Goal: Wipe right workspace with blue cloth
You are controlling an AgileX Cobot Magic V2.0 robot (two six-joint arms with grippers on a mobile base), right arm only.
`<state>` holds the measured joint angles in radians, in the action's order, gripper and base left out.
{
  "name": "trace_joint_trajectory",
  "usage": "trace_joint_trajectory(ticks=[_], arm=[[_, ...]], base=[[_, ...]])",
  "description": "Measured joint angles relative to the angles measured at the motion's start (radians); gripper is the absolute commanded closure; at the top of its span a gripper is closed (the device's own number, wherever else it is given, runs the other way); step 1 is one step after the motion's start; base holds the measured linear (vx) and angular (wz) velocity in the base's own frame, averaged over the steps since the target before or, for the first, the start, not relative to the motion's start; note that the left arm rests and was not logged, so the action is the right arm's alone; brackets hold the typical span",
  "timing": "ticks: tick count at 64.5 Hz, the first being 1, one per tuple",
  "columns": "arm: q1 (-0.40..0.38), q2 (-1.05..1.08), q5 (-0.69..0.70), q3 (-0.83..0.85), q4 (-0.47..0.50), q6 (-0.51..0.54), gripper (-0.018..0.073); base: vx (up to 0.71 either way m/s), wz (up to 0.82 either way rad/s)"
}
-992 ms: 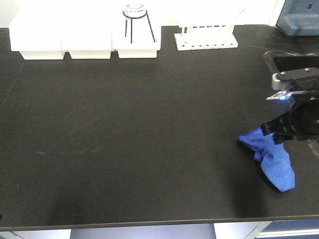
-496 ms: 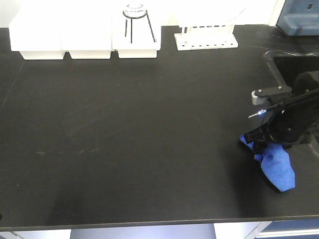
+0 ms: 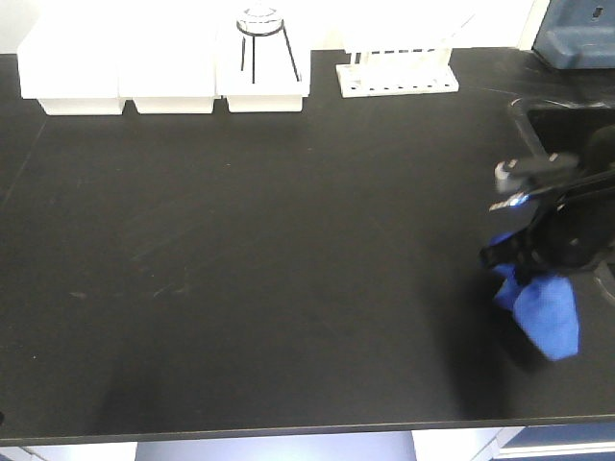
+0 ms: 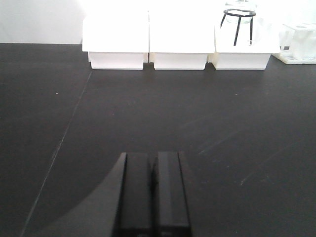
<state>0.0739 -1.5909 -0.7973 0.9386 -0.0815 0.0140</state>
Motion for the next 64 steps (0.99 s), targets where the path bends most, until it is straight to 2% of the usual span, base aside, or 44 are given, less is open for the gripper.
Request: trace_joint_trajectory(ticks=[19, 30, 39, 48, 56, 64], arm=[[0.000, 0.429, 0.014, -0.021, 0.102, 0.035, 0.0564], [0.000, 0.734, 0.131, -0.193, 0.168, 0.056, 0.0564], [0.000, 0.997, 0.299, -0.424, 0.186, 0.058, 0.0564], [0.000, 1.191, 0.597, -0.657, 0.188, 0.058, 0.0563], [0.000, 1.248, 0.844, -0.823, 0.191, 0.058, 0.0561], [0.000, 1.248, 0.955, -0.894, 0.191, 0.058, 0.0559]], base=[[0.00, 0.00], [0.00, 0.00], [0.00, 0.00], [0.00, 0.00], [0.00, 0.00], [0.00, 0.00]])
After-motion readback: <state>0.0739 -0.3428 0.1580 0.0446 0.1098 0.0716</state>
